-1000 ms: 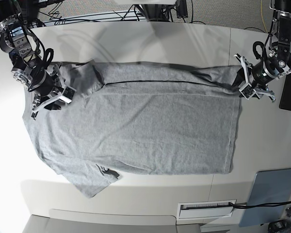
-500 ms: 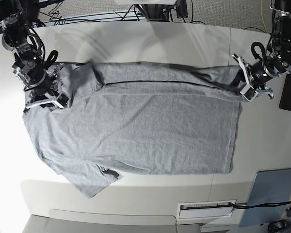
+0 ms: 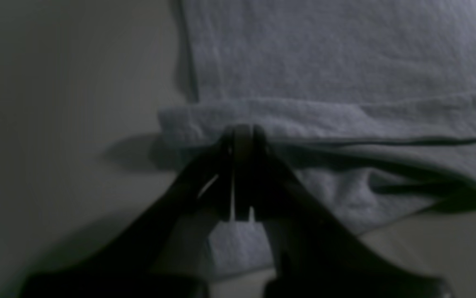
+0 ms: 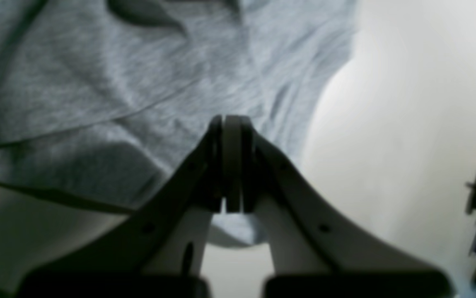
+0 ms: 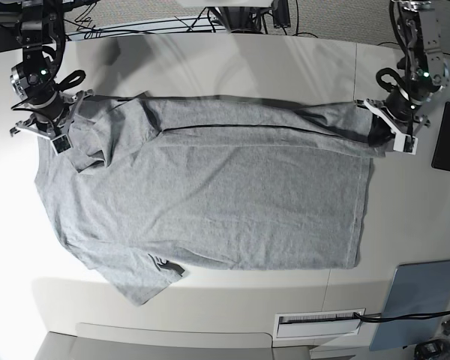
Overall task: Fold the T-shirt properly
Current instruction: 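Lower the shoulder edge and drag it back across the shirt, then release the shoulder edge and raise both grippers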
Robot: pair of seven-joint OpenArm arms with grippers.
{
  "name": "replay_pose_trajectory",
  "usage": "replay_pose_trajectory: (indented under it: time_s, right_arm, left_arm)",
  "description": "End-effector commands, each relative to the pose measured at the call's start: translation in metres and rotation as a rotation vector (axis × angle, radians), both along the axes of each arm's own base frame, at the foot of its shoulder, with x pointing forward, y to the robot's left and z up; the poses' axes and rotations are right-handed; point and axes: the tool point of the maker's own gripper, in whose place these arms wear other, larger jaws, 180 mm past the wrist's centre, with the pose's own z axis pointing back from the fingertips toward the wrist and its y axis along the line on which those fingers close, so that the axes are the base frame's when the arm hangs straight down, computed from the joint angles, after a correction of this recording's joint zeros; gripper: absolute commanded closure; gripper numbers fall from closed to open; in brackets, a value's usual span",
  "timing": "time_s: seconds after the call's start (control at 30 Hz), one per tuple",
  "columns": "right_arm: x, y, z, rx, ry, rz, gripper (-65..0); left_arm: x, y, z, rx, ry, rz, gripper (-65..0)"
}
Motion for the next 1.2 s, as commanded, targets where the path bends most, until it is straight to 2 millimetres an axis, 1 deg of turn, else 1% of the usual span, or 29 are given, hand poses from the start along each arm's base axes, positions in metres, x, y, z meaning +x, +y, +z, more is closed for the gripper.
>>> replay_pose_trajectory:
  time_s: [0.0,0.13,0.2,0.37,0.47,0.53,0.63,0.73,0.83,0.93,1.07,1.17]
  right_arm:
    - [0.006,-0.005,0.006,-0.010,-0.031,0.000,0.0]
    - [-0.002,-0.012,-0.011,0.006,0.002,-0.025,0.0]
    - [-0.004,-0.015,-0.015,0.003,0.017,-0.034,0.0]
    - [-0.010,-0.017,-0.018,-0.006,0.049,-0.044,0.0]
    - [-0.021,-0.015,-0.026,-0.009,0.101,-0.024,0.0]
    - [-0.031,-0.016,-0.032,-0.012,0.130,-0.023,0.0]
    - [-0.050,-0.024,-0.038,-0.054,0.177,-0.024,0.0]
    - [-0.064,-0.033,-0.039,-0.071,0.193,-0.038,0.0]
    - [-0.075,-0.042,-0.038,-0.070,0.214,-0.058,0.0]
    - [-0.093,-0.052,-0.040,-0.078,0.256,-0.083,0.0]
    - [-0.115,-0.061,-0.042,-0.088,0.308,-0.086,0.0]
    - [-0.128,-0.068,-0.041,-0.096,0.328,-0.104,0.0]
  left_arm:
    - [0.003,-0.001,0.007,-0.009,-0.026,-0.004,0.0]
    - [-0.001,-0.015,-0.001,-0.061,-0.017,0.021,0.0]
    - [-0.004,-0.022,-0.010,-0.092,0.001,0.041,0.0]
    - [-0.023,-0.030,-0.043,-0.150,0.087,0.072,0.0]
    - [-0.037,-0.034,-0.049,-0.154,0.115,0.030,0.0]
    - [-0.047,-0.033,-0.051,-0.145,0.133,0.006,0.0]
    - [-0.061,-0.025,-0.055,-0.117,0.164,-0.020,0.0]
    - [-0.074,-0.015,-0.057,-0.084,0.195,-0.043,0.0]
    - [-0.082,-0.004,-0.058,-0.050,0.219,-0.055,0.0]
    - [-0.092,0.006,-0.059,-0.022,0.247,-0.066,0.0]
    - [-0.107,0.011,-0.062,-0.004,0.282,-0.080,0.0]
    - [-0.122,0.009,-0.064,-0.007,0.312,-0.120,0.0]
